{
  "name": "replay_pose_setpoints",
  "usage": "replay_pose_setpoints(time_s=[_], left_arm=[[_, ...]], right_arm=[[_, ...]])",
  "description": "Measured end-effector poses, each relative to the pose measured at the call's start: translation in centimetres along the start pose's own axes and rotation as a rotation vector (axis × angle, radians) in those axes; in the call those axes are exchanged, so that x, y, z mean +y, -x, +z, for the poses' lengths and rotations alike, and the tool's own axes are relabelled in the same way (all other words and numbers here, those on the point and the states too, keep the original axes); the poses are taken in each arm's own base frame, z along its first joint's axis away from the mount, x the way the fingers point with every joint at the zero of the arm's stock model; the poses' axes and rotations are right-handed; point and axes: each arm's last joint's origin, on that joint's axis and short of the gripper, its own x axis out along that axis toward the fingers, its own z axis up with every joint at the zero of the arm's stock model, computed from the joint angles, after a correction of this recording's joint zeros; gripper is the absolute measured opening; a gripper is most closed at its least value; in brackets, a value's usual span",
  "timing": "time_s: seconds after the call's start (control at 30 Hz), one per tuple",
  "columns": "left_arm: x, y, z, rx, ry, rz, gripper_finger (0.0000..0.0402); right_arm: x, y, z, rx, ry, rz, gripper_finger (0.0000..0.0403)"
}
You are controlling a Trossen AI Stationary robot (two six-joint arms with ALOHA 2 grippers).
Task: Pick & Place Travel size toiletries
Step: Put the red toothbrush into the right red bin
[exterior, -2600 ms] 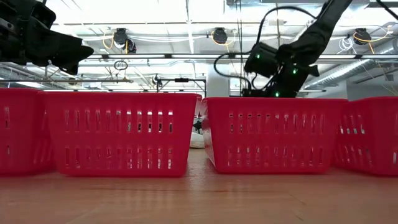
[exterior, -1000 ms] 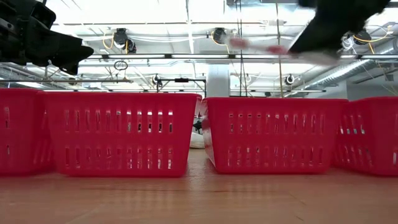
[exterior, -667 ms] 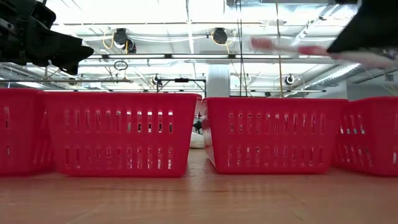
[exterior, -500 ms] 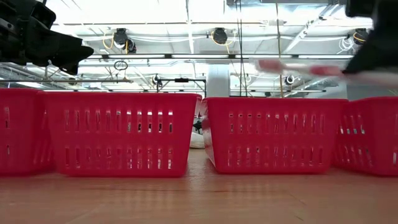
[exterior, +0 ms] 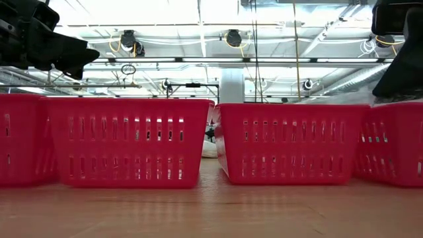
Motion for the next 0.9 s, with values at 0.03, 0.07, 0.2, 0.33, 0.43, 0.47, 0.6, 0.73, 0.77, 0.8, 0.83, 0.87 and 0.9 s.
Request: replay_pose_setpoints(time_s=[0.03, 0.07, 0.2, 0.33, 0.43, 0.47, 0.6, 0.73, 0.77, 0.8, 0.83, 0.87, 0.9], left_arm=[[0.0, 0.0, 0.0, 0.000, 0.000, 0.000, 0.0166], [0.0, 0.0, 0.0, 0.000, 0.000, 0.000, 0.0166], [0.0, 0.0, 0.0, 0.000, 0.000, 0.000, 0.0166], [0.0, 0.0, 0.0, 0.000, 0.000, 0.000, 0.0166], [0.0, 0.0, 0.0, 0.000, 0.000, 0.000, 0.0166], [0.0, 0.0, 0.0, 0.000, 0.000, 0.000, 0.0166], [0.0, 0.0, 0.0, 0.000, 0.000, 0.000, 0.0166], [0.0, 0.0, 0.0, 0.000, 0.000, 0.000, 0.0166], [0.0, 0.0, 0.0, 0.000, 0.000, 0.000, 0.0166], [0.0, 0.0, 0.0, 0.000, 0.000, 0.000, 0.0166], [0.0, 0.0, 0.0, 0.000, 0.000, 0.000, 0.0166], [0.0, 0.0, 0.0, 0.000, 0.000, 0.000, 0.0166], [0.0, 0.0, 0.0, 0.000, 0.000, 0.000, 0.0166]], right_arm=[[0.0, 0.0, 0.0, 0.000, 0.002, -0.002, 0.0112], [0.0, 0.0, 0.0, -0.002, 0.004, -0.004, 0.0123], [0.0, -0.1, 0.2, -0.032, 0.027, -0.008, 0.0160], [0.3, -0.3, 0.6, -0.070, 0.078, 0.013, 0.0180], [0.8, -0.4, 1.0, -0.088, 0.141, 0.047, 0.0186], [0.9, -0.5, 1.1, -0.096, 0.169, 0.057, 0.0186], [1.3, -1.0, 2.1, -0.142, 0.307, 0.068, 0.0183], [1.4, -2.0, 3.9, -0.197, 0.407, 0.063, 0.0168], [1.5, -2.4, 4.4, -0.197, 0.431, 0.076, 0.0162], [1.6, -2.7, 4.8, -0.193, 0.456, 0.093, 0.0155], [1.6, -3.1, 5.2, -0.189, 0.480, 0.107, 0.0146], [1.6, -3.4, 5.5, -0.187, 0.497, 0.120, 0.0136], [1.6, -3.8, 5.9, -0.184, 0.513, 0.134, 0.0125]])
